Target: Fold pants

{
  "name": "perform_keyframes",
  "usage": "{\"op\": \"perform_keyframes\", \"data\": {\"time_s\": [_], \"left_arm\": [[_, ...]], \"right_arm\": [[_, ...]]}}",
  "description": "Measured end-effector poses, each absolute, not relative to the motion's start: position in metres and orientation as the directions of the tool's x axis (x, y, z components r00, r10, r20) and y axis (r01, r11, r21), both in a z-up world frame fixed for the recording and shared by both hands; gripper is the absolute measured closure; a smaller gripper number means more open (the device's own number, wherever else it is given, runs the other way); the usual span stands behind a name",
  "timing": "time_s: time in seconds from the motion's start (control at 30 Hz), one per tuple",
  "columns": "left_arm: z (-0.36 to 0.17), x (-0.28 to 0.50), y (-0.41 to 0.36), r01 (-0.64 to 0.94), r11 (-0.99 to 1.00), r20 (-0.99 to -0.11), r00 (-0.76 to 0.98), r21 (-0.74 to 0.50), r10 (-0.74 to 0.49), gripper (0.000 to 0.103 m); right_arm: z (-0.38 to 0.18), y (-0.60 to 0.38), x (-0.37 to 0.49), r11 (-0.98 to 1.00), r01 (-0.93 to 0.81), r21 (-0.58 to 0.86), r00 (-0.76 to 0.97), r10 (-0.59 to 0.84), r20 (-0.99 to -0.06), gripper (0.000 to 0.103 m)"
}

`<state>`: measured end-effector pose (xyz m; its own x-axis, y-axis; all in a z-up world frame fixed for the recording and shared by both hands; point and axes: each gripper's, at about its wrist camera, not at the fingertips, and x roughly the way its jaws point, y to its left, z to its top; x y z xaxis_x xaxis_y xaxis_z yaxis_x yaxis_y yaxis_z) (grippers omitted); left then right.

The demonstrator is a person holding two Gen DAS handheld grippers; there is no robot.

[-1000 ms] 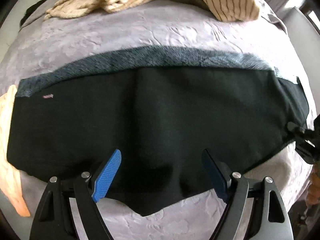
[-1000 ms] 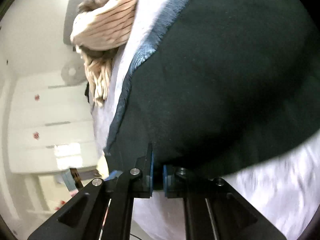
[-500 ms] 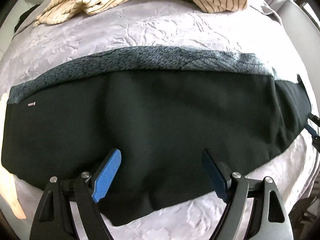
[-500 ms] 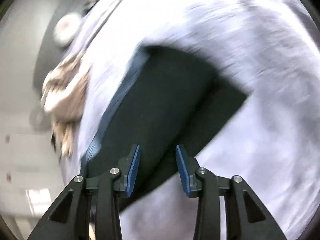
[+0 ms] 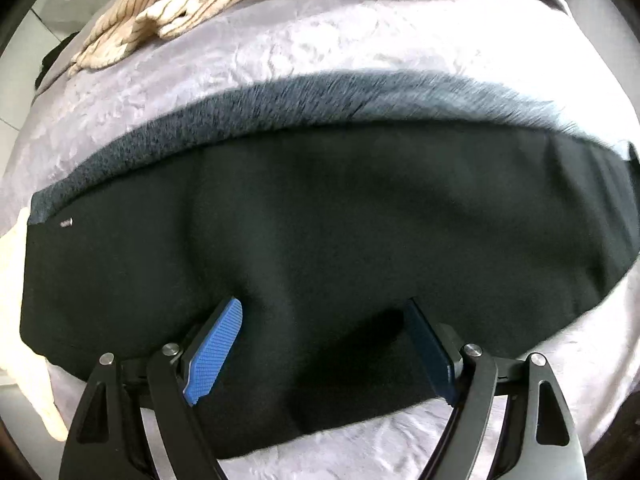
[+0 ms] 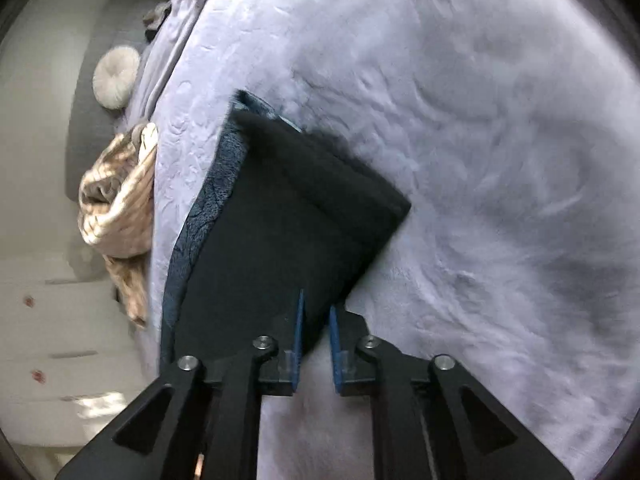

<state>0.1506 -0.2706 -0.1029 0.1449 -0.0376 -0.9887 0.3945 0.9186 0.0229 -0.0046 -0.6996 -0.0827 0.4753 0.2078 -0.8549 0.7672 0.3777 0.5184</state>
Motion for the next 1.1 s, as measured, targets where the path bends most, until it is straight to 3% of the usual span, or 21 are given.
{"op": "perform_keyframes", "data": {"time_s": [0.1, 0.23, 0.37, 0.47, 0.6, 0.77, 0.9, 1.1], "left_arm": [[-0.07, 0.154, -0.291, 0.411, 0.909, -0.973, 0.172, -0.07, -0.153, 0.019], [-0.061, 0.169, -0.343, 0.484, 0.872, -0.958, 0.206, -0.076, -0.198, 0.019], [-0.092, 0.202, -0.371, 0.428, 0.902, -0.966, 0.207, -0.054, -0.156, 0.019], [-0.105, 0.212, -0.368, 0.378, 0.925, -0.966, 0.228, -0.027, -0.121, 0.019], [-0.091, 0.216, -0.328, 0.327, 0.944, -0.967, 0.251, 0.044, -0.042, 0.019], [-0.07, 0.204, -0.256, 0.251, 0.963, -0.964, 0.265, 0.102, 0.033, 0.019], [-0.063, 0.197, -0.2, 0.21, 0.966, -0.955, 0.282, 0.153, 0.09, 0.019], [-0.078, 0.211, -0.107, 0.14, 0.975, -0.95, 0.287, 0.171, 0.126, 0.019]], "right_arm": [[-0.036, -0.692, 0.004, 0.522, 0.716, 0.464, 0.477, 0.119, -0.871, 0.085], [-0.021, -0.681, 0.053, 0.65, 0.613, 0.45, 0.485, 0.14, -0.863, 0.085], [-0.057, -0.684, 0.092, 0.682, 0.621, 0.387, 0.412, 0.136, -0.901, 0.085], [-0.086, -0.7, 0.093, 0.693, 0.652, 0.308, 0.35, 0.086, -0.933, 0.103], [-0.074, -0.734, 0.059, 0.568, 0.76, 0.317, 0.378, 0.012, -0.926, 0.103], [-0.05, -0.714, 0.055, 0.599, 0.735, 0.318, 0.358, 0.054, -0.932, 0.08], [-0.035, -0.658, 0.058, 0.61, 0.634, 0.476, 0.44, 0.222, -0.87, 0.08], [-0.072, -0.483, 0.083, 0.479, 0.447, 0.755, 0.379, 0.664, -0.645, 0.079]]}}
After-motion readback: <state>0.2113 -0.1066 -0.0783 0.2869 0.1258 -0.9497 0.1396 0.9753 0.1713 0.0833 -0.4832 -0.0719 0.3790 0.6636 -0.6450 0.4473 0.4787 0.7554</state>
